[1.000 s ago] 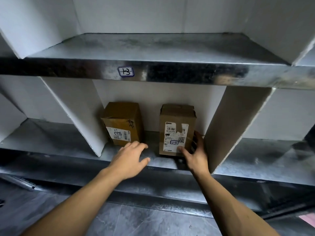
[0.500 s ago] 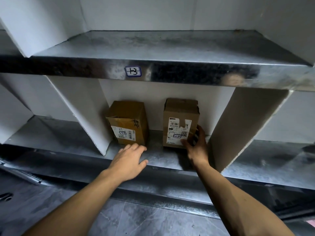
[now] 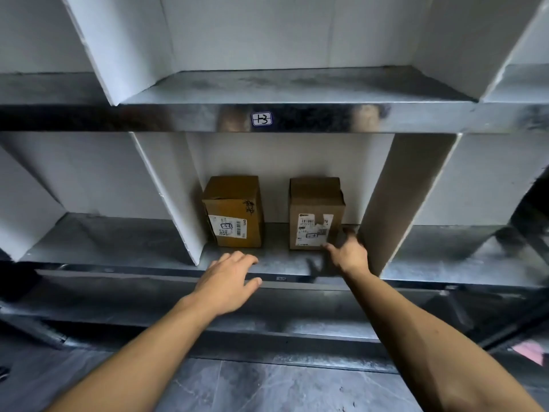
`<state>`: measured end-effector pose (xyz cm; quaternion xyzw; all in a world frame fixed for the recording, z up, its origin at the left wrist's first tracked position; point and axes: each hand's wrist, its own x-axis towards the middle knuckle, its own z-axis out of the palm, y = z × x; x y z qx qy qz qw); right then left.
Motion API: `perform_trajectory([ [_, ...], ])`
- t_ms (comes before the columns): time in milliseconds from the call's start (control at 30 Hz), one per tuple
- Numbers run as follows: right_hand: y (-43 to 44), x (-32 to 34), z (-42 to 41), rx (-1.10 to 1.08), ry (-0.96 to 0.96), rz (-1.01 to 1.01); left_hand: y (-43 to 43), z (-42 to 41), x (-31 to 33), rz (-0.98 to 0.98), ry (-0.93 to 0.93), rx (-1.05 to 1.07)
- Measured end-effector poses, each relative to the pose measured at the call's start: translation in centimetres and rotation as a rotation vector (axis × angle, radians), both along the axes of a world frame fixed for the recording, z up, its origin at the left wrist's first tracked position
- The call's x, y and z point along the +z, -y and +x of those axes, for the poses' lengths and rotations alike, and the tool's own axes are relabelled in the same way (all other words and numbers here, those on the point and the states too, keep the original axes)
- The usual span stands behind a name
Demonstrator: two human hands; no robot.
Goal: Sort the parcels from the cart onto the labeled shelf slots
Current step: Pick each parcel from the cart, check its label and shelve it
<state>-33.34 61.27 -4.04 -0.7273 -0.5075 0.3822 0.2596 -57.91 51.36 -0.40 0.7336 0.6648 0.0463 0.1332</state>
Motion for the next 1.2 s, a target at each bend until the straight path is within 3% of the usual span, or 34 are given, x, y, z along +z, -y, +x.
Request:
perform_trajectory([
  [133,5.8,1.1,-0.8,0.182,0.292,0.045,2.7,-0.4,0.8,0.077,-0.041,-0.048],
  [333,14.9,2.5,-1.5,0.418,0.733,0.283,6.7,-0.5,1.0,0.137,-0.107,-0.09],
  [500,20.6,3.1,0.5,0.477,0.912,0.288,8.8,1.7,0.8,0.163,-0.129,-0.174],
  [800,30.1,3.1,10.5,0.204,0.987,0.137,11.6,13.7,0.5,0.171,-0.125,-0.428],
  [1200,49.4,4.8,32.4,-0.307,1.046,-0.048,22.1,42.1,1.3,0.232,0.017,-0.925],
])
